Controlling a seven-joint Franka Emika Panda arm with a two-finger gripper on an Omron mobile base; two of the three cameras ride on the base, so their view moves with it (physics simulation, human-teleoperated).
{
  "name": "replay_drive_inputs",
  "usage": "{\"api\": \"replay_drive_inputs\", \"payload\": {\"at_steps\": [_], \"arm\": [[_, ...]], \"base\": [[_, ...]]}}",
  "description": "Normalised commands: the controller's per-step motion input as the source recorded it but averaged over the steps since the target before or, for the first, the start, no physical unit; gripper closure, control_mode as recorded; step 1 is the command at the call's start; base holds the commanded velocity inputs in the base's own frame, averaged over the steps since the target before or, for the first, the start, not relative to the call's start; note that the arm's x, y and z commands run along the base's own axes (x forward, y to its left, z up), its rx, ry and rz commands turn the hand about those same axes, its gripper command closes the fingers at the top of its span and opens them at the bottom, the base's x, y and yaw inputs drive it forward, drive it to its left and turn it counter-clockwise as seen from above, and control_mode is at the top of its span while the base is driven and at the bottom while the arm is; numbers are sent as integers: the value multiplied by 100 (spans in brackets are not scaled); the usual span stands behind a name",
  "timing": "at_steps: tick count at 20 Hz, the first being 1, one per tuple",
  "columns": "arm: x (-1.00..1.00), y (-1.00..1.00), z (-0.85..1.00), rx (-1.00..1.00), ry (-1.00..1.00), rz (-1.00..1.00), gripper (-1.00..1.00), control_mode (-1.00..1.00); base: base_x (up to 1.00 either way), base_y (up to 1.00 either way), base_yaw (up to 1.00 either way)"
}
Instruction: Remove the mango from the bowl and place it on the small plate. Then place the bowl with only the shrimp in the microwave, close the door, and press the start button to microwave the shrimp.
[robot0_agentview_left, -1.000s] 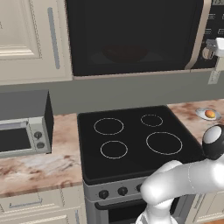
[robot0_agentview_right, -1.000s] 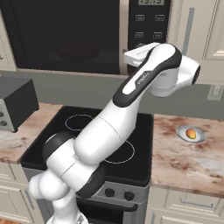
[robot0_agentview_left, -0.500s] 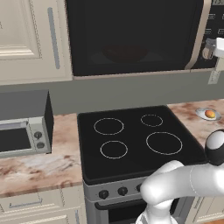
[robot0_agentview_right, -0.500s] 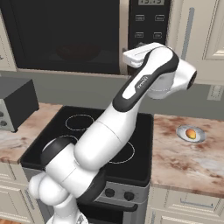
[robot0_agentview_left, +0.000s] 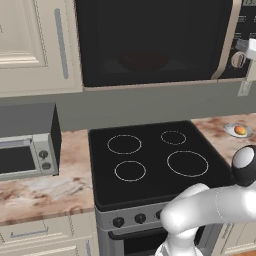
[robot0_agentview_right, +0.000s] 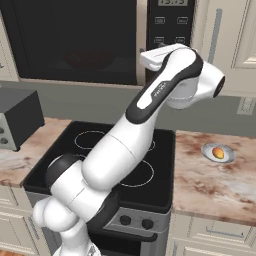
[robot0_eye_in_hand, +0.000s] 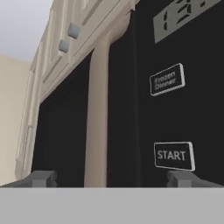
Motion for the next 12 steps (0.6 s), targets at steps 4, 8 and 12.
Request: {"api": "replay_drive_inputs", "payload": {"at_steps": [4,8,12], "arm": [[47,0,3,0,0,0,-100,-100],[52,0,1,2,0,0,-100,-100],[49,19,1,3,-3,0,-100,-100]], "base": [[0,0,0],[0,0,0],[0,0,0]]}}
